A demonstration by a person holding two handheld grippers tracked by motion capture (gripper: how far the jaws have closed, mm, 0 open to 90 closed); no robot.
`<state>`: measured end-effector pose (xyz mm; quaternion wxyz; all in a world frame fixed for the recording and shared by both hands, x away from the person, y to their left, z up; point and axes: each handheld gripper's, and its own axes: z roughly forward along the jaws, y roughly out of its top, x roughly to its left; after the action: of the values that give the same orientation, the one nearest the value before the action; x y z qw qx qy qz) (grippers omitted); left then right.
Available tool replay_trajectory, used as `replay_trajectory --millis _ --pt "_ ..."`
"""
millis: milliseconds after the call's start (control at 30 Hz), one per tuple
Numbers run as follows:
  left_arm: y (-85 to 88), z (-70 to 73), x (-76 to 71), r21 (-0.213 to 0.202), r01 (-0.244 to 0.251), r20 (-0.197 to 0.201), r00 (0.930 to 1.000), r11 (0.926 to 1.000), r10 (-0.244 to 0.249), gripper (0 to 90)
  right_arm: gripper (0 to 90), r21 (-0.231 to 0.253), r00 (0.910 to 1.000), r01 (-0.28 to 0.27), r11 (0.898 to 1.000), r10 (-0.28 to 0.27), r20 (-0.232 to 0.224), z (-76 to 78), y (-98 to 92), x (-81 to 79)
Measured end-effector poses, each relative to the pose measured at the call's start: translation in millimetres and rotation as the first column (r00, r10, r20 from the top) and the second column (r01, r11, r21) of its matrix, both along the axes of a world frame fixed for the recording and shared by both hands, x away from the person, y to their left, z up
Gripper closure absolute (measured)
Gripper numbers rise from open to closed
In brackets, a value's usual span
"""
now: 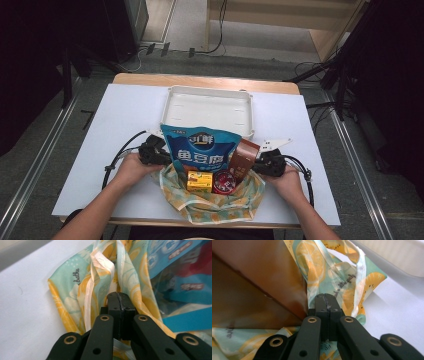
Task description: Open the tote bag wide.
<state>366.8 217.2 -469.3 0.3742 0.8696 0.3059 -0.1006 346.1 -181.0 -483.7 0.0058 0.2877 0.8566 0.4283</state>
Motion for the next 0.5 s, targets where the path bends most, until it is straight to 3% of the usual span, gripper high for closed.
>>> replay_trajectory --millis 133,267,500 --pt "0.6 -0.1 -0.5 0.002 0.002 0.007 1.0000 1.0000 -0.002 90.0 90.0 0.007 0.9995 0.006 1.000 -0.006 -0.030 -3.3 -0.5 2.7" --pt "3.4 3.6 0.4 0.003 -0.009 -0.009 0.9999 1.0000 0.009 90.0 90.0 0.004 0.9998 0.007 1.000 -0.007 -0.018 1.0 -1.2 1.2" --pt "15.9 29.2 -0.2 -0.025 -0.030 0.044 0.9986 0.9992 0.031 90.0 90.0 0.071 0.9981 0.057 0.996 -0.058 0.022 21.1 -16.5 -0.2"
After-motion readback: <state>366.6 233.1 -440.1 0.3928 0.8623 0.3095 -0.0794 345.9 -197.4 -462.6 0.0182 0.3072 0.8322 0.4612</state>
